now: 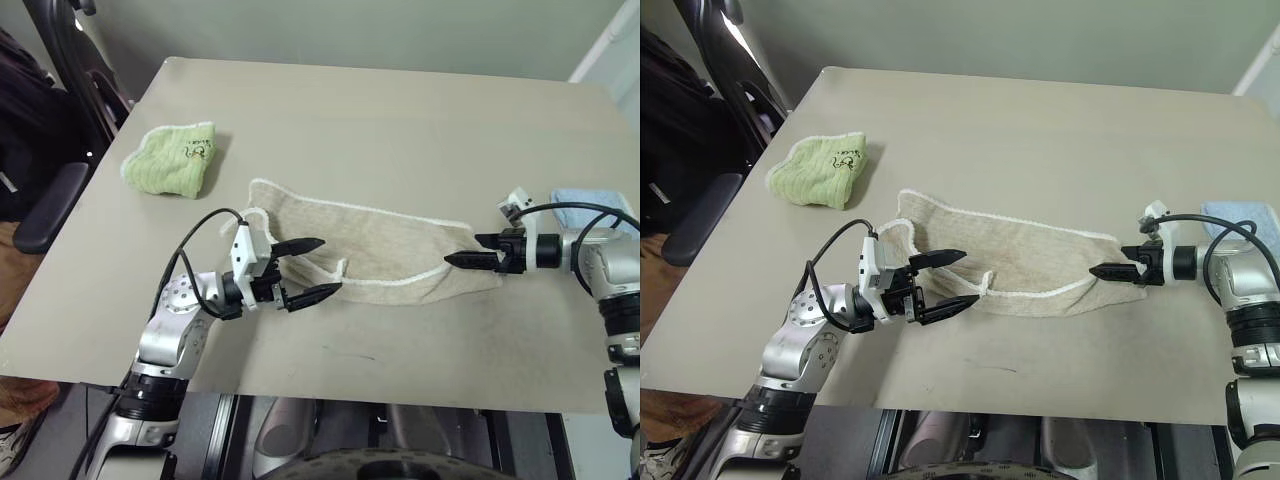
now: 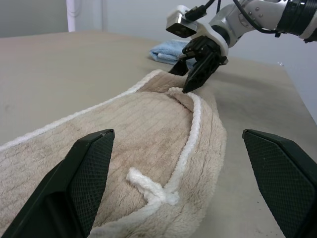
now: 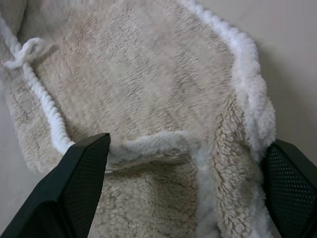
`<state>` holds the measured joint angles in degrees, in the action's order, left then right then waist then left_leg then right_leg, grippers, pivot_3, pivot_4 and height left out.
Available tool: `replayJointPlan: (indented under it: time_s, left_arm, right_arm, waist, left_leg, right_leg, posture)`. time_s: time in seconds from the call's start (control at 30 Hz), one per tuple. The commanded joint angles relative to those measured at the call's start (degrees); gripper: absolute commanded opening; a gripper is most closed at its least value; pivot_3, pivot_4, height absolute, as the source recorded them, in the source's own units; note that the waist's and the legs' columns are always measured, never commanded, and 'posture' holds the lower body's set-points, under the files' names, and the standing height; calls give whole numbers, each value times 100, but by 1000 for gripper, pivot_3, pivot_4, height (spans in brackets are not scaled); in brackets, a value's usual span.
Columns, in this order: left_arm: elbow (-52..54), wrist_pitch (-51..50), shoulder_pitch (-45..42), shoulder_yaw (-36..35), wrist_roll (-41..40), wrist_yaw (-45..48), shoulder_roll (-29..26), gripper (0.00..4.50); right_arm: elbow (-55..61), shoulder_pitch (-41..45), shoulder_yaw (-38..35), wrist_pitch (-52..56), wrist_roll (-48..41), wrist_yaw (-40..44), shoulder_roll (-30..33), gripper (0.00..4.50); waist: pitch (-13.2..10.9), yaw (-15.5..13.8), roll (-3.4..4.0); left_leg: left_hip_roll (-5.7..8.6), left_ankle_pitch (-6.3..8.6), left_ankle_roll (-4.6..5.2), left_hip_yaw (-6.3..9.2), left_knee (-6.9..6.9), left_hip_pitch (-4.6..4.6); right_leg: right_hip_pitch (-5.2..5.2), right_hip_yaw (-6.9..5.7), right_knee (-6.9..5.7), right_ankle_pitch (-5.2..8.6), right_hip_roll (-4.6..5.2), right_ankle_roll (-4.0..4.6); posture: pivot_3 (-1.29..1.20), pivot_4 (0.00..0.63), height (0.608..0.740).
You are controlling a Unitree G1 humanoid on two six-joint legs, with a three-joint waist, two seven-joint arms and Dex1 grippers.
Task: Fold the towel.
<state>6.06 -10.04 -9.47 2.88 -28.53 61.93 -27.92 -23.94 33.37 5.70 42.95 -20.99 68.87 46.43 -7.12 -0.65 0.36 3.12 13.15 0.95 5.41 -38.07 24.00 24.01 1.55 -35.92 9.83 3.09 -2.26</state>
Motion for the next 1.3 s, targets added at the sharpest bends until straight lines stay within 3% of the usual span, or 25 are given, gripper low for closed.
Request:
replayJointPlan:
  time_s: [0.03, 0.27, 0.37, 0.57, 1.0, 1.17, 1.2, 1.3]
  left_arm:
    - [97, 74, -47, -127, -51, -13, 1, 4480]
    - [50, 71, -124, -104, -58, -7, 46, 4480]
    - [-1, 68, -199, -103, -59, 6, 55, 4500]
    - [-37, 86, -248, -89, -47, 18, 78, 4500]
    - [-24, 86, -247, -43, -22, 13, 162, 4500]
    - [2, 31, -307, -26, -35, 8, 186, 4500]
    - [-4, 23, -323, -26, -37, 6, 189, 4500]
    - [-7, 9, -350, -21, -39, 5, 199, 4500]
  right_arm:
    - [-387, 261, -274, -62, 121, -295, -37, 4500]
    - [-430, 490, -281, 248, -45, -63, -96, 4500]
    - [-360, 476, -258, 457, -83, 50, -70, 3917]
    - [-236, 434, -321, 540, -56, 152, 65, 1899]
    - [202, 149, -560, -151, 3, 195, 403, 1899]
    - [418, 169, -610, 167, -145, 298, 452, 690]
    - [468, 157, -596, 239, -169, 331, 459, 690]
    - [618, 91, -545, 334, -195, 403, 468, 11]
  waist:
    - [-1, 12, 1]
    - [-5, 6, 8]
    - [-5, 1, 8]
    - [-5, -15, 8]
    - [-6, -37, 9]
    - [-6, -37, 9]
    - [-6, -37, 9]
    - [-6, -37, 9]
  left_leg:
    - [0, -2, 1, 0, 0, 2]
    - [-1, -16, -17, 1, 18, 44]
    - [-2, -32, -62, 0, 21, 61]
    - [-2, -41, -85, 0, 20, 94]
    - [-3, -9, -39, 0, 15, 91]
    - [-3, -12, -41, 0, 13, 92]
    - [-3, -13, -42, 0, 13, 91]
    - [-3, -16, -45, 0, 12, 92]
  right_leg:
    - [1, 1, 0, 0, 0, 1]
    - [56, -2, -3, -1, 0, 5]
    - [74, -5, -4, 6, -1, 8]
    - [101, -6, -2, 9, 0, 5]
    - [100, -9, -8, 8, 0, 6]
    - [99, -9, -8, 8, 0, 5]
    - [99, -9, -8, 8, 0, 5]
    - [98, -10, -8, 8, 0, 5]
  posture:
    - [0, 150, 733]
    - [0, 150, 733]
    - [0, 150, 733]
    - [0, 150, 733]
    - [0, 150, 733]
    - [0, 150, 733]
    - [0, 150, 733]
    - [0, 150, 733]
